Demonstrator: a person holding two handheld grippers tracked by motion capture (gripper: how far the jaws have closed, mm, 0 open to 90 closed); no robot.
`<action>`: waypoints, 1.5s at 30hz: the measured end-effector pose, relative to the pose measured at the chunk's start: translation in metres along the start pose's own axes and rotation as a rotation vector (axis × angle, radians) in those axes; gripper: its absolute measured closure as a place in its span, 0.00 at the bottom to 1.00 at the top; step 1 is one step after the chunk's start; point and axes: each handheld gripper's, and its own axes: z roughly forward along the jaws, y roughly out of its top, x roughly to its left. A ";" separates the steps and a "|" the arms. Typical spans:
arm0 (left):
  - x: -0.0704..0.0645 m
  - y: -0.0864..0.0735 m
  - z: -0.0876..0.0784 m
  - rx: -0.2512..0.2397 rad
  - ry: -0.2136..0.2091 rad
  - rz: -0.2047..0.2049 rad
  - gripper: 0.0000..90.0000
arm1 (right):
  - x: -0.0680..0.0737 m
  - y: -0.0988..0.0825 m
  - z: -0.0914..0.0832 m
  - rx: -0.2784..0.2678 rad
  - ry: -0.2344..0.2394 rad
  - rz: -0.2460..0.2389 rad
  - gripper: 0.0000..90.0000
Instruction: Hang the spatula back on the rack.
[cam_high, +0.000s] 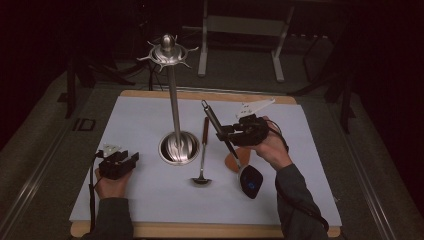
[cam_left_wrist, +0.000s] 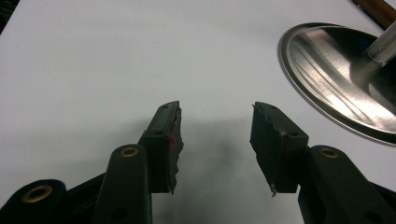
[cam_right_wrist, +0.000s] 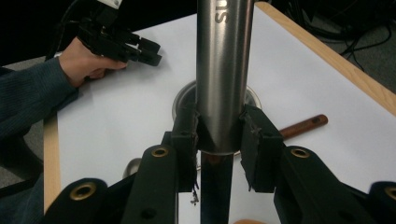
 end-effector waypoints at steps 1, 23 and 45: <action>0.000 0.000 0.000 0.000 0.000 0.000 0.59 | 0.001 0.001 0.000 -0.003 0.001 0.001 0.77; 0.000 0.000 0.000 0.001 -0.003 -0.001 0.59 | 0.006 0.013 -0.002 -0.094 0.012 -0.031 0.77; 0.000 0.000 0.000 0.001 -0.003 -0.004 0.59 | 0.009 0.030 -0.011 -0.161 0.011 -0.067 0.77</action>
